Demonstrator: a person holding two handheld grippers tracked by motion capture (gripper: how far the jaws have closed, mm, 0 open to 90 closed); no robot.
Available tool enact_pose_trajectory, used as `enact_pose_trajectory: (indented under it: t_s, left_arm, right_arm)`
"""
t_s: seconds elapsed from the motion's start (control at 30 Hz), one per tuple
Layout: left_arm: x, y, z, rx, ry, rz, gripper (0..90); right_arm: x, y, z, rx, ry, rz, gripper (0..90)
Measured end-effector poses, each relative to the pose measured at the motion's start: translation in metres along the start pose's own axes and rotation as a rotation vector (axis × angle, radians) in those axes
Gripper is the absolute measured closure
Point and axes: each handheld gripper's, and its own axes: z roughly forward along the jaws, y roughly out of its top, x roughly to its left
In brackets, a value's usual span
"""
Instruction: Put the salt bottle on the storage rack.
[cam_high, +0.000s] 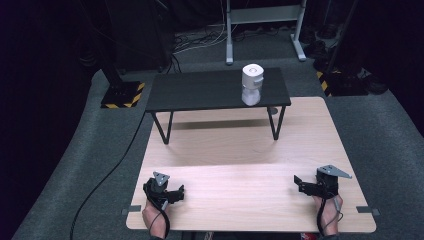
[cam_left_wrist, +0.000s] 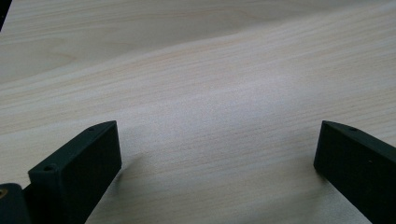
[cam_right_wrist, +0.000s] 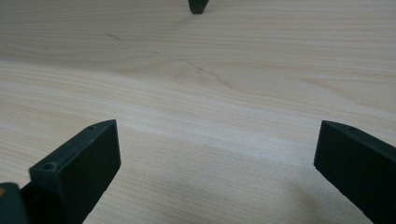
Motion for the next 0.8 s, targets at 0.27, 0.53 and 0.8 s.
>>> enact_pose_trajectory:
  t_s: [0.27,0.53,0.8]
  left_arm:
    - [0.0,0.0,0.0,0.0,0.0,0.0,0.2]
    - [-0.001,0.0,0.0,-0.003,0.004,0.008,0.2]
    - [-0.002,-0.001,0.0,-0.006,0.006,0.01,0.2]
  right_arm:
    - [0.004,0.006,0.003,0.032,-0.026,-0.001,0.0]
    - [0.008,0.012,0.007,0.068,-0.044,-0.006,0.0]
    - [0.011,0.016,0.01,0.092,-0.056,-0.018,0.0]
